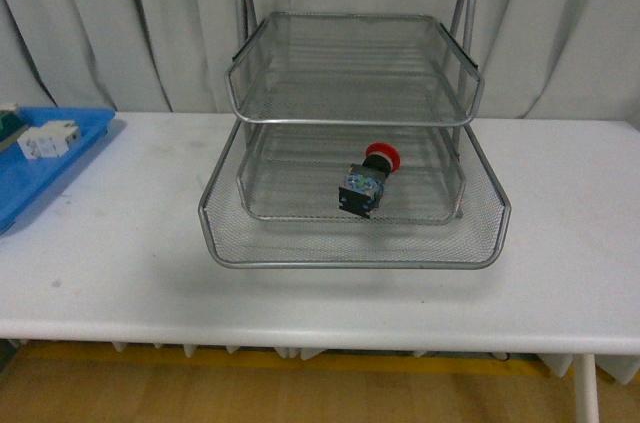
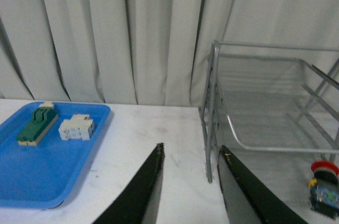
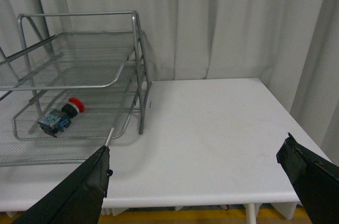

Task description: Place button on rack with both arms

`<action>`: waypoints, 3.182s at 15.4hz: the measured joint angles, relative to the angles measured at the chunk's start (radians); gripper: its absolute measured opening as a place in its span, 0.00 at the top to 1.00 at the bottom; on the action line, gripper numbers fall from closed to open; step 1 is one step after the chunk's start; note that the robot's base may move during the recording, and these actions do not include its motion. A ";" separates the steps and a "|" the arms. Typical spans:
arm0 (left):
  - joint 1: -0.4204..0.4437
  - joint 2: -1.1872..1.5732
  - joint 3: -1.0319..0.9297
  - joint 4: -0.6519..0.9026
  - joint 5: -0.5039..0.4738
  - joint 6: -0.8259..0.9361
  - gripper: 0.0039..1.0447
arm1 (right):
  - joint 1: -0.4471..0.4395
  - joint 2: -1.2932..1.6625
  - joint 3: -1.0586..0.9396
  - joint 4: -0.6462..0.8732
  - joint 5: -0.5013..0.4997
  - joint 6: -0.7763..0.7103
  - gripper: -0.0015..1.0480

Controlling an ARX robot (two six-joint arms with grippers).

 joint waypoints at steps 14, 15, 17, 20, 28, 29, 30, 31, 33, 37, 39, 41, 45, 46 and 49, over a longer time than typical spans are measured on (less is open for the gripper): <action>0.272 -0.584 -0.343 -0.241 0.285 0.008 0.99 | 0.000 0.000 0.000 0.000 0.000 0.000 0.06; 0.272 -0.594 -0.362 -0.221 0.285 0.008 0.99 | 0.000 0.000 0.000 0.000 0.000 0.000 0.06; 0.272 -0.637 -0.364 -0.285 0.285 0.008 0.99 | 0.000 0.000 0.000 0.000 0.000 0.000 0.06; 0.272 -0.725 -0.364 -0.360 0.285 0.008 0.99 | 0.000 0.000 0.000 0.000 0.000 0.000 0.06; 0.272 -0.875 -0.364 -0.510 0.285 0.008 0.99 | 0.000 0.000 0.000 0.000 0.000 0.000 0.06; 0.272 -0.885 -0.364 -0.520 0.285 0.008 0.99 | 0.000 0.000 0.000 0.000 0.000 0.000 0.06; 0.272 -0.906 -0.364 -0.552 0.285 0.008 0.99 | 0.000 0.000 0.000 0.000 0.000 0.000 0.06; 0.272 -0.997 -0.364 -0.691 0.288 0.008 0.99 | 0.000 0.000 0.000 0.000 0.001 0.000 0.06; 0.272 -1.061 -0.357 -0.693 0.284 0.008 0.99 | 0.000 0.000 0.000 0.000 0.000 0.000 0.06; 0.272 -1.061 -0.364 -0.706 0.285 0.008 0.99 | 0.000 0.000 0.000 0.000 0.000 0.000 0.06; 0.272 -1.061 -0.364 -0.706 0.285 0.008 0.88 | 0.000 0.000 0.000 0.000 0.000 0.000 0.06; 0.272 -1.061 -0.364 -0.706 0.285 0.008 0.55 | 0.000 0.000 0.000 0.000 0.000 0.000 0.06; 0.272 -1.061 -0.364 -0.707 0.286 0.009 0.07 | -0.018 0.242 0.027 0.195 -0.233 -0.020 0.06; 0.272 -1.061 -0.364 -0.707 0.285 0.011 0.06 | 0.030 0.390 0.058 0.340 -0.203 -0.016 0.06; 0.272 -1.061 -0.364 -0.706 0.285 0.011 0.06 | 0.072 0.563 0.107 0.488 -0.148 0.005 0.06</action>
